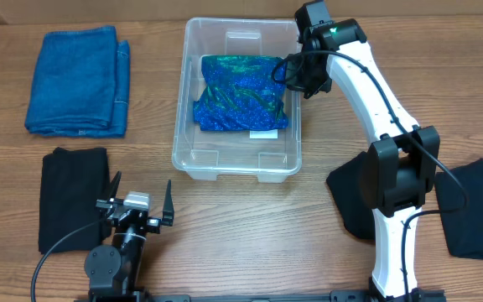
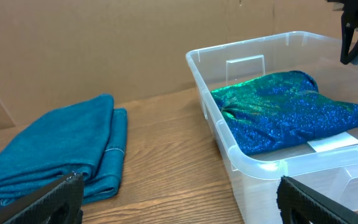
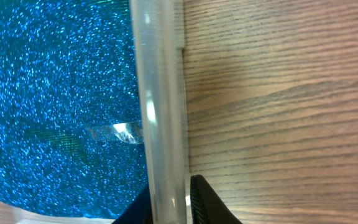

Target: Pack container

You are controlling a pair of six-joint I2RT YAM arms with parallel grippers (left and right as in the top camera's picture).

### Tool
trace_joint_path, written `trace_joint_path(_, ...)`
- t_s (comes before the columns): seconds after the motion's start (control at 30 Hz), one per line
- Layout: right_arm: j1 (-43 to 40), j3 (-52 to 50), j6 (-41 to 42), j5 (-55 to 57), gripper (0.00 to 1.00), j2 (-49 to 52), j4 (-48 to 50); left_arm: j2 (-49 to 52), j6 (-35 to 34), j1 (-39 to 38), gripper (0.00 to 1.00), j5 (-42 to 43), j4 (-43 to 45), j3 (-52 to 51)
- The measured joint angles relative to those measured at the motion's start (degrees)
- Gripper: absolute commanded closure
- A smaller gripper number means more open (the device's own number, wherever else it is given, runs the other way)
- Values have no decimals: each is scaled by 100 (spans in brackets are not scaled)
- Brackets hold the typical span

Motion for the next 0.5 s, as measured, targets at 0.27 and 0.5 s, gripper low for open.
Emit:
trace_joint_path(0.27,-4,0,-627,-2,82,2,22,0,0,0,0,0,0,0)
trace_joint_path(0.5,-4,0,-1104,-4,82,0,33,-2,0,0,0,0,0,0)
